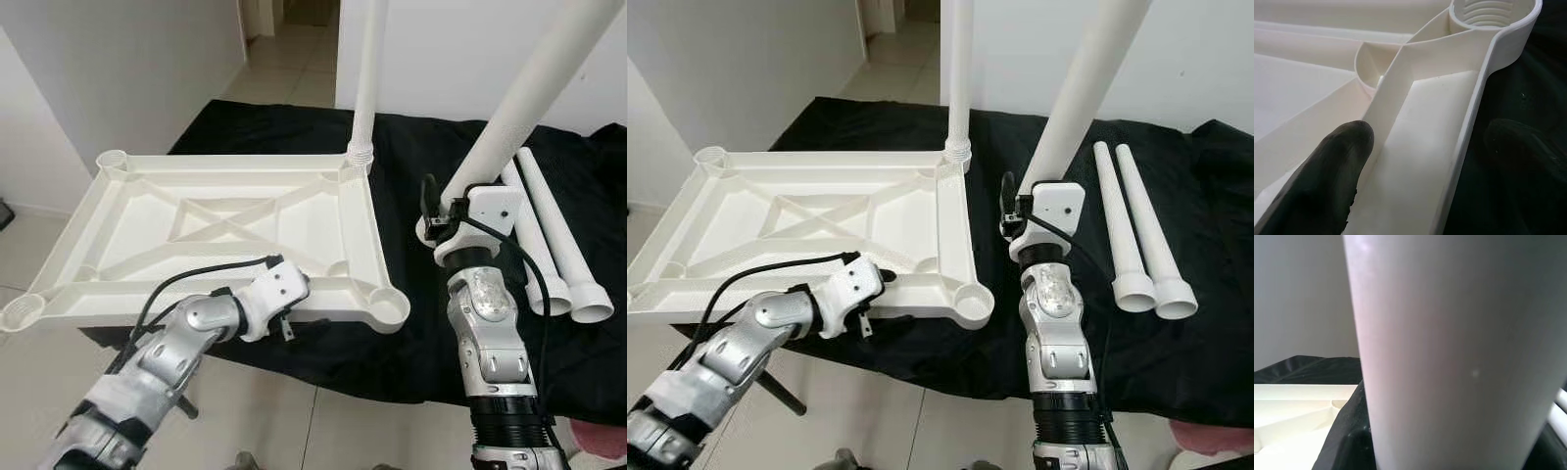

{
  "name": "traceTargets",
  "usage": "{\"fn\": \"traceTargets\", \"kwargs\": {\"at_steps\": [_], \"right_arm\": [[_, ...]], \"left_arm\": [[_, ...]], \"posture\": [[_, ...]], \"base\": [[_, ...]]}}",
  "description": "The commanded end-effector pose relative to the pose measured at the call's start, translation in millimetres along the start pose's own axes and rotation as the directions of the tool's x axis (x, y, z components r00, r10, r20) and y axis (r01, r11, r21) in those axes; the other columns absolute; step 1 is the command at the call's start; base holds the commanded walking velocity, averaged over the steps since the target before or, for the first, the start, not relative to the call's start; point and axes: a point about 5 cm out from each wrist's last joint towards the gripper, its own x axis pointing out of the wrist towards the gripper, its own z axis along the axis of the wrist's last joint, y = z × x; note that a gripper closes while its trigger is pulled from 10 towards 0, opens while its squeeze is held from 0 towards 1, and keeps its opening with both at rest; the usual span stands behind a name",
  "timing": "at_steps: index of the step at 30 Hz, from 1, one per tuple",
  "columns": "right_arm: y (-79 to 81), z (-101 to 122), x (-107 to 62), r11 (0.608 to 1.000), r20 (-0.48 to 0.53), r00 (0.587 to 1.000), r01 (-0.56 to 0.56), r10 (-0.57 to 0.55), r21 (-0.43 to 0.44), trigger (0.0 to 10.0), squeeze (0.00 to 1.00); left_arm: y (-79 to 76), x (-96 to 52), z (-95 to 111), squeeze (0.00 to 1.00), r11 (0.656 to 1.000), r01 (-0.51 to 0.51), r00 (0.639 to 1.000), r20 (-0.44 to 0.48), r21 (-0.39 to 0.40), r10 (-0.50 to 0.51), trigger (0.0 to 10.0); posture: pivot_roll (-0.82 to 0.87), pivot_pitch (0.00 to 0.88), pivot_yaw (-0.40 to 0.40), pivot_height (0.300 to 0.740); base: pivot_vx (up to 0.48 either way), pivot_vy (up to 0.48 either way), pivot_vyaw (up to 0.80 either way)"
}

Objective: Building children table

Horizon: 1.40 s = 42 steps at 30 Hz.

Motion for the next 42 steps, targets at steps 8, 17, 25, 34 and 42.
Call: {"fn": "traceTargets", "kwargs": {"at_steps": [8, 17, 25, 34, 42], "right_arm": [[1.3, 2, 1.1, 1.0, 0.009, 1.0, 0.004, -0.004, 0.005, 10.0, 0.0], [4.0, -3, -4.1, 0.999, -0.008, 0.999, -0.044, 0.044, 0.008, 10.0, 0.0], [5.3, -8, -11.7, 0.998, -0.043, 0.997, -0.068, 0.068, 0.009, 10.0, 0.0], [15.3, -23, -33.8, 0.979, -0.125, 0.971, -0.201, 0.203, 0.023, 10.0, 0.0], [23.4, -35, -47.9, 0.952, -0.171, 0.937, -0.305, 0.304, 0.02, 10.0, 0.0]], "left_arm": [[6.3, 2.1, 10, 0.0, 0.999, -0.034, 0.998, 0.058, -0.02, 0.035, 10.0], [2.8, -13.2, 41, 0.0, 0.98, 0.091, 0.958, 0.283, -0.177, -0.037, 10.0], [6.7, -20.2, 42, 0.0, 0.98, 0.033, 0.958, 0.286, -0.198, 0.026, 10.0], [7.1, -32.5, 45, 0.0, 0.971, -0.027, 0.956, 0.277, -0.238, 0.094, 10.0], [-0.1, -38.6, 46, 0.0, 0.972, -0.027, 0.953, 0.287, -0.232, 0.095, 10.0]], "posture": [[-0.01, 0.014, 0.05, 0.74], [0.0, 0.018, 0.043, 0.74], [0.0, 0.018, 0.038, 0.74], [0.0, 0.028, 0.027, 0.74], [0.0, 0.03, 0.018, 0.74]], "base": [[0.0, 0.0, 0.0], [0.0, 0.0, 0.0], [0.0, 0.0, 0.0], [0.0, 0.0, 0.0], [0.0, 0.0, 0.0]]}}
